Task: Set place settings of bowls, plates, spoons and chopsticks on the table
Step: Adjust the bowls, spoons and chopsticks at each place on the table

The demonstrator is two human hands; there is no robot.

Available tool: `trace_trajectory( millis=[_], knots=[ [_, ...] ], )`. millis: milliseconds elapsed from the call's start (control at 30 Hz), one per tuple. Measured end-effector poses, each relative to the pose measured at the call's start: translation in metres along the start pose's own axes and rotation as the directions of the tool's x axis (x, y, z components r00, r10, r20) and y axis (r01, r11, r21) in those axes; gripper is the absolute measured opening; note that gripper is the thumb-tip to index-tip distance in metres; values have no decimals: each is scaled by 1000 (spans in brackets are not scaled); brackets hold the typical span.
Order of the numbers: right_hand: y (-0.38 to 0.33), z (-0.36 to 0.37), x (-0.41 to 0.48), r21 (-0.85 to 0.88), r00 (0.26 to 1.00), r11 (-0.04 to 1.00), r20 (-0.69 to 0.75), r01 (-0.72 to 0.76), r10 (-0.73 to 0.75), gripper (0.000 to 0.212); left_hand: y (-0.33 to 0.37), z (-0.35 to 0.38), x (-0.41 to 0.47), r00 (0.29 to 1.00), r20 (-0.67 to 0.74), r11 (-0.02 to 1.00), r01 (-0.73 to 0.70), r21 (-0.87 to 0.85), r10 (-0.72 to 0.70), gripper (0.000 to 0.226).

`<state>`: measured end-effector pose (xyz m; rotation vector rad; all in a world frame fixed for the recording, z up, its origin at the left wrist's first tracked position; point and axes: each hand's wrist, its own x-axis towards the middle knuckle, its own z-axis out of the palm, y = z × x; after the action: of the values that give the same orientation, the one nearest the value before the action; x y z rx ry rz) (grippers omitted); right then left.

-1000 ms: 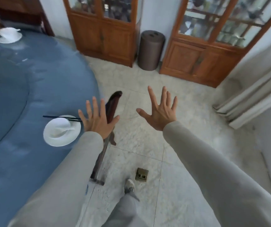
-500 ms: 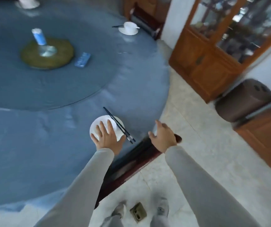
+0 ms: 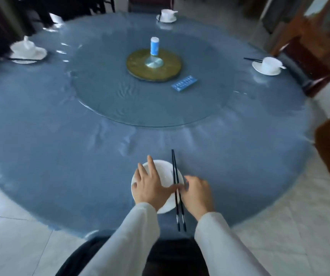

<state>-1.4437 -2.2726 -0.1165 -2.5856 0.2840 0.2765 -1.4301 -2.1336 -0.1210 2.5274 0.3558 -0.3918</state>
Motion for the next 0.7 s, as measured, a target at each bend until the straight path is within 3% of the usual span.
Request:
trace_trajectory(
  millis=[133, 233, 333, 534, 700],
  knots=[
    [12, 14, 1, 7, 1000, 1000, -2, 29, -29, 46, -9, -1, 4, 990, 6, 989, -139, 41, 138, 140],
    [9, 23, 5, -21, 998, 998, -34, 54, -55, 35, -23, -19, 22, 931, 207, 943, -323, 85, 301, 144],
    [6, 29, 6, -84, 998, 996, -46, 37, -41, 47, -31, -38, 34, 831, 416, 863, -473, 177, 370, 149],
    [6, 33, 10, -99, 996, 994, -89, -36, 27, 52, -46, -36, 18, 871, 165, 841, -490, 228, 462, 149],
    [3, 35, 10, -74, 995, 996, -97, -39, 32, 33, -58, -43, 33, 802, 264, 814, -574, 91, 536, 148]
  ],
)
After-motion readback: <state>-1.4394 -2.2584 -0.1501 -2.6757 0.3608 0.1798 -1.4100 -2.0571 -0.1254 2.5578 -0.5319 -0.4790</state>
